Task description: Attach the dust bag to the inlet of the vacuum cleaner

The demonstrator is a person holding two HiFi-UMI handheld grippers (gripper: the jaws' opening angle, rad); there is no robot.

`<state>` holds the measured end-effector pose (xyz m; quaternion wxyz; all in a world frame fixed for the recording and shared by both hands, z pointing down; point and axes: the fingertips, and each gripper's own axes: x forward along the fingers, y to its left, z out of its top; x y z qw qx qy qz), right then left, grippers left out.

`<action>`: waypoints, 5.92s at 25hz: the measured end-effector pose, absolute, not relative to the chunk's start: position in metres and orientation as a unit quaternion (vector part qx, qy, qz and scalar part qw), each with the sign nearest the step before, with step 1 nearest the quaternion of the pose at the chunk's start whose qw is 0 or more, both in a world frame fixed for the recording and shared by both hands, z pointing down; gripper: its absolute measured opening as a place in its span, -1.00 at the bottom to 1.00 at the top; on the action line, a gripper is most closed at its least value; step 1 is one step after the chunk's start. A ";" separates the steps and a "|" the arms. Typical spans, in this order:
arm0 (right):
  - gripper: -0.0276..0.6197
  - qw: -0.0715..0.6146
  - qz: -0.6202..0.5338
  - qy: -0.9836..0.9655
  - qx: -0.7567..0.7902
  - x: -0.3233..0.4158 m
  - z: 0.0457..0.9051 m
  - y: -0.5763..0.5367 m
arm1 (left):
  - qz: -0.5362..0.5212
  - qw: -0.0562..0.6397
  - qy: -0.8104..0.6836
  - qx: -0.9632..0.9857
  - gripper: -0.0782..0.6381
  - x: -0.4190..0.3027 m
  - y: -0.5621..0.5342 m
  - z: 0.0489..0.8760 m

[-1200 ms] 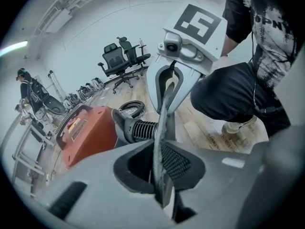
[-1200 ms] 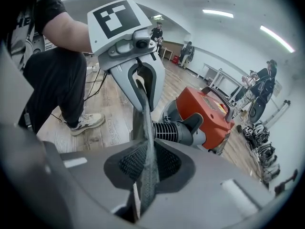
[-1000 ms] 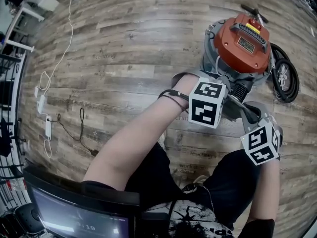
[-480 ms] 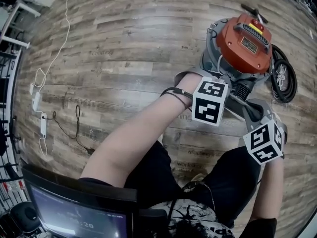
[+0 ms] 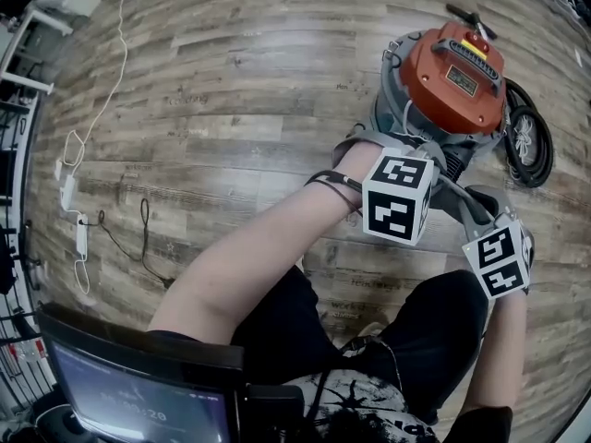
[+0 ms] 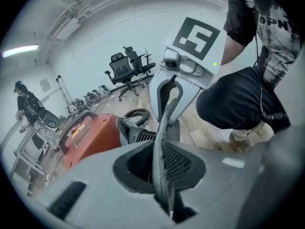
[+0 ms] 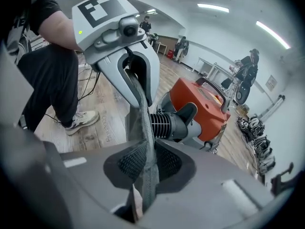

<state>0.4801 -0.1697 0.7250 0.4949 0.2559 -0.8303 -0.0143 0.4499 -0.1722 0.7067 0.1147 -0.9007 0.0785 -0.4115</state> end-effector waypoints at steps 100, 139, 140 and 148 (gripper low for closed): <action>-0.78 0.482 -0.042 -0.818 0.312 0.503 0.737 -0.208 | -0.378 0.124 0.130 -0.908 -0.67 0.468 -0.213 0.711; -0.77 0.519 -0.161 -0.796 0.268 0.466 0.705 -0.210 | -0.444 0.111 0.136 -0.879 -0.72 0.435 -0.226 0.755; -0.78 0.511 -0.151 -0.801 0.271 0.469 0.707 -0.210 | -0.441 0.114 0.139 -0.880 -0.71 0.437 -0.228 0.753; -0.80 0.487 -0.092 -0.813 0.305 0.495 0.726 -0.210 | -0.407 0.136 0.154 -0.890 -0.69 0.456 -0.229 0.723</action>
